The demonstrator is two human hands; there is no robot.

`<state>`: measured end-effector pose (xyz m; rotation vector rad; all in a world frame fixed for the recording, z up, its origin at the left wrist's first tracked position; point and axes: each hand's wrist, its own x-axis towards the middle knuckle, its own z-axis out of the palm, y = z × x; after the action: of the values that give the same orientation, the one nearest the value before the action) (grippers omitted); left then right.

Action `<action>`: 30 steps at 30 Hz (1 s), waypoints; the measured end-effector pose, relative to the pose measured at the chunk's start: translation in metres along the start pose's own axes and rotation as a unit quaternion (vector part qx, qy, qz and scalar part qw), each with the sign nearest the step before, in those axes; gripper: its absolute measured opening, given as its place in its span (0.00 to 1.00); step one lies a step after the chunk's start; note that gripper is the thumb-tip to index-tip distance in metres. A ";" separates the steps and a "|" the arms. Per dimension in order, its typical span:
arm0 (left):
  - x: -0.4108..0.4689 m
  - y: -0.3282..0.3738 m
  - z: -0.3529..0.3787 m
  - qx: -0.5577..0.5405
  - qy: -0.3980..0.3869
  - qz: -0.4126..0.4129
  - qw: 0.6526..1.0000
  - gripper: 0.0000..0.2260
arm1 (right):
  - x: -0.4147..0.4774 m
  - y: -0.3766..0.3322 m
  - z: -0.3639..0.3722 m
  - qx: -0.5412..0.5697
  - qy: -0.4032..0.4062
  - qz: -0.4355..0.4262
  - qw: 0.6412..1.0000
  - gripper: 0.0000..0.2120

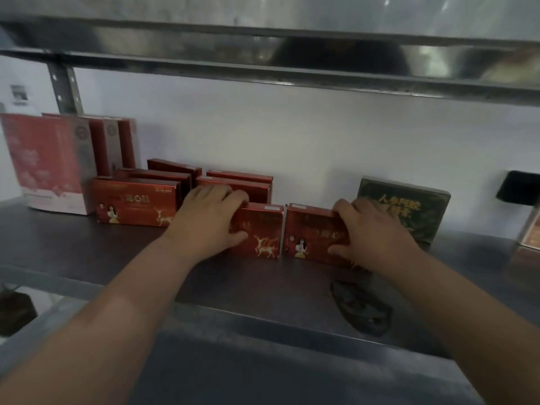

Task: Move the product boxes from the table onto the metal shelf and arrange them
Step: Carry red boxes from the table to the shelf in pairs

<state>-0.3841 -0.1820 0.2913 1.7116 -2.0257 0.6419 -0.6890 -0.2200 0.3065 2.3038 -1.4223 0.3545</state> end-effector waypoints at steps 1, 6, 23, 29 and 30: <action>0.007 -0.001 0.001 -0.001 -0.011 0.005 1.000 0.29 | 0.009 0.001 0.001 -0.014 -0.013 0.008 1.000 0.35; 0.021 -0.011 0.018 0.008 -0.022 -0.014 1.000 0.29 | 0.051 0.009 0.018 -0.018 -0.053 0.042 0.998 0.35; 0.016 -0.016 0.039 0.034 0.046 -0.042 0.997 0.31 | 0.125 -0.003 0.079 -0.017 -0.001 0.085 0.996 0.27; 0.015 -0.017 0.045 0.049 0.058 -0.040 0.996 0.30 | 0.128 -0.007 0.091 -0.005 0.020 0.092 0.996 0.29; 0.015 -0.017 0.046 0.051 0.060 -0.043 0.996 0.30 | 0.128 -0.007 0.093 -0.005 0.022 0.093 0.995 0.30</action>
<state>-0.3703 -0.2233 0.2643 1.7631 -1.8562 0.8112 -0.6252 -0.3613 0.2763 2.1470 -1.6173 0.4487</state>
